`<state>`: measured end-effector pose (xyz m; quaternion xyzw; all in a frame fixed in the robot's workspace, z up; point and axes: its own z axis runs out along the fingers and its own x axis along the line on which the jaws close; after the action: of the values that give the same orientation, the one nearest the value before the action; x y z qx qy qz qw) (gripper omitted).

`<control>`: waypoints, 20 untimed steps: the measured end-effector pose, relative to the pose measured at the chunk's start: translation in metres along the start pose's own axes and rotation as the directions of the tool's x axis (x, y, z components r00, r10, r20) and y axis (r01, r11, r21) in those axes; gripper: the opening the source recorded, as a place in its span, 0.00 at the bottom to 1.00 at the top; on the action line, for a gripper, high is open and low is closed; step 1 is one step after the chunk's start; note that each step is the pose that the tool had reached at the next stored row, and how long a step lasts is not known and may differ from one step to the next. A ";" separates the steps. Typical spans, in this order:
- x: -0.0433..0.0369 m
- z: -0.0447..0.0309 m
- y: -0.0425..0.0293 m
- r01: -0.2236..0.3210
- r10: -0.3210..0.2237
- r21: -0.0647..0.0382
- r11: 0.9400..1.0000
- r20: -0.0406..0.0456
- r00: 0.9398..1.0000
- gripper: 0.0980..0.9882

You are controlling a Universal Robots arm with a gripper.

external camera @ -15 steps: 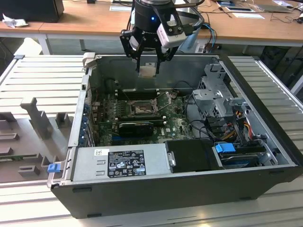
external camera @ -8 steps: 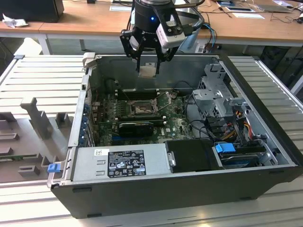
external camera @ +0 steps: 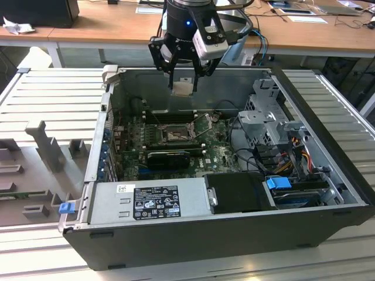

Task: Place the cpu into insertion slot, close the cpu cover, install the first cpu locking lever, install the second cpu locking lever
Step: 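Place the cpu into insertion slot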

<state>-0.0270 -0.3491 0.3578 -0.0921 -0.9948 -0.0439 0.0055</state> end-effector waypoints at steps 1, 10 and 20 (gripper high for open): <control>0.0000 0.0000 0.0000 -0.002 0.002 0.000 1.000 0.000 1.000 0.48; 0.0000 0.0000 0.0000 -0.018 0.018 0.000 1.000 0.002 1.000 0.48; 0.0000 0.0001 0.0000 -0.056 0.056 -0.001 0.998 0.005 0.998 0.48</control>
<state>-0.0270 -0.3492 0.3577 -0.1202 -0.9918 -0.0440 0.0043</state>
